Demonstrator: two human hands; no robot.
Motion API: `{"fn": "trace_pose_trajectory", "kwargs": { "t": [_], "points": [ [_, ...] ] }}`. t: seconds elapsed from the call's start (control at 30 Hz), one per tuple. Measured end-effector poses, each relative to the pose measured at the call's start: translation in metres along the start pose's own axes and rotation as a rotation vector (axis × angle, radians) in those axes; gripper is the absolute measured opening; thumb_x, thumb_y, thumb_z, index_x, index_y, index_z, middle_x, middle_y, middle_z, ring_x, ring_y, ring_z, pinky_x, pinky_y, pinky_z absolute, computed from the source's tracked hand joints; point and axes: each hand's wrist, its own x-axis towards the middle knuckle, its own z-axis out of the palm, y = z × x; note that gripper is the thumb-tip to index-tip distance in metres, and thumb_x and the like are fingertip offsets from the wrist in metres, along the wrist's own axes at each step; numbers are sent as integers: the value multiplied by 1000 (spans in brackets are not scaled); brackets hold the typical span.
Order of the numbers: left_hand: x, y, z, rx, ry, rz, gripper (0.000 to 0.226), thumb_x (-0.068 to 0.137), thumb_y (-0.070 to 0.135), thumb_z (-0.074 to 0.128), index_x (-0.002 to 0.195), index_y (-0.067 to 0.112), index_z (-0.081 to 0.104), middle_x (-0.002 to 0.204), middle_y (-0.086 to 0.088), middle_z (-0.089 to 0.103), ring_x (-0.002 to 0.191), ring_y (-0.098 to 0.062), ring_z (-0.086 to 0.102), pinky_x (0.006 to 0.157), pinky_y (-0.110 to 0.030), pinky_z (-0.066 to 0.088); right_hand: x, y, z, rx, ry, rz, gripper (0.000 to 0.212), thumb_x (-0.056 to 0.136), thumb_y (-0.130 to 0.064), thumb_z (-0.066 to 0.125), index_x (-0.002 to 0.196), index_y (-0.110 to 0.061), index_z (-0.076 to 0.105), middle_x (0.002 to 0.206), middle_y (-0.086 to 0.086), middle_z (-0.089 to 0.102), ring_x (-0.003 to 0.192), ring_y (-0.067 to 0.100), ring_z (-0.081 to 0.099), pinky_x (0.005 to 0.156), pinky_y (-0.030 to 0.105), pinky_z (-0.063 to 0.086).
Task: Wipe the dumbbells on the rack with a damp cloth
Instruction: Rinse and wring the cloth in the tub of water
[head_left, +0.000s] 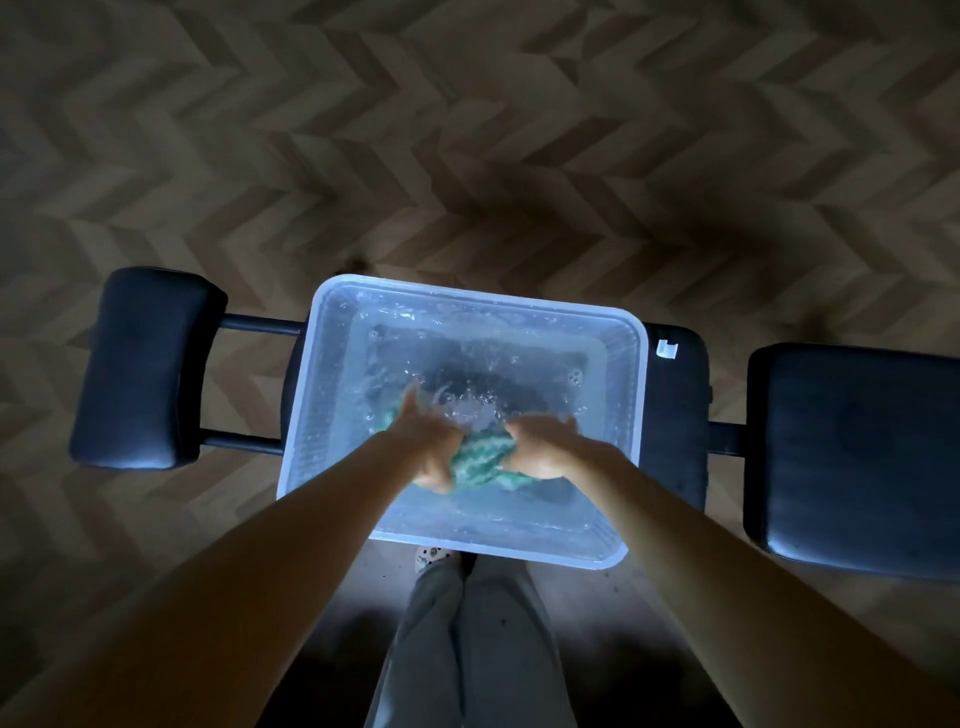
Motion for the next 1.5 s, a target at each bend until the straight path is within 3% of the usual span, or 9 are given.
{"fn": "trace_pose_trajectory", "kwargs": {
  "t": [0.13,0.2,0.27,0.47,0.63,0.77,0.93,1.1,1.5],
  "points": [
    [0,6,3,-208,245,-119,12,85,11,46,79,13,56,84,0,54,114,-24,49,112,-43,9,1,0,0,253,77,-9,37,87,2,42,121,-2,55,126,14,55,116,28,51,90,29,41],
    [-3,2,7,-434,448,-144,26,83,16,46,100,11,64,102,-8,56,114,-26,48,105,-34,25,-4,0,-6,582,136,18,14,81,5,47,81,-2,58,82,7,55,77,22,50,61,26,35],
    [-10,-2,-1,-761,593,-78,45,73,16,40,109,7,66,108,-16,60,107,-28,54,90,-28,39,-9,-2,-13,969,162,44,19,82,-5,49,65,-14,46,70,2,43,64,15,37,58,28,26],
    [-41,0,-43,-1452,719,68,43,71,-5,44,106,13,62,95,-3,64,69,5,55,67,-5,40,-21,-13,-20,1490,3,66,46,93,-59,31,108,-26,59,100,-1,64,91,17,58,85,39,40],
    [-59,0,-52,-2038,569,121,45,46,1,39,83,13,60,75,-2,62,69,-14,58,62,-23,45,-30,-22,-23,1721,-47,-31,51,92,-59,34,105,-20,62,105,7,67,101,27,62,89,48,45],
    [-66,7,-55,-2401,533,112,6,68,12,51,72,8,53,69,-7,61,66,-20,58,70,-31,44,-33,-37,-30,1750,82,38,40,94,-50,41,94,-15,61,88,6,66,77,20,63,69,36,52],
    [-47,21,-50,-1820,687,-508,25,98,28,33,92,11,51,102,-14,53,99,-29,54,77,-30,38,-25,-59,-24,1520,533,-22,27,95,-31,47,72,-19,52,77,5,56,74,23,56,68,33,46],
    [-49,26,-49,-1658,792,-499,22,101,29,26,93,14,39,87,-10,50,88,-28,48,74,-33,30,-18,-69,-19,1294,773,-71,35,96,-27,43,63,-20,46,65,-4,52,72,18,51,71,33,41],
    [-30,14,-47,-1534,854,-503,42,95,15,33,53,17,33,53,5,36,61,-17,38,49,-24,30,-5,-77,-18,1429,687,-55,53,90,-4,47,39,-19,44,37,-14,36,47,7,35,51,28,31]
  ]
}}
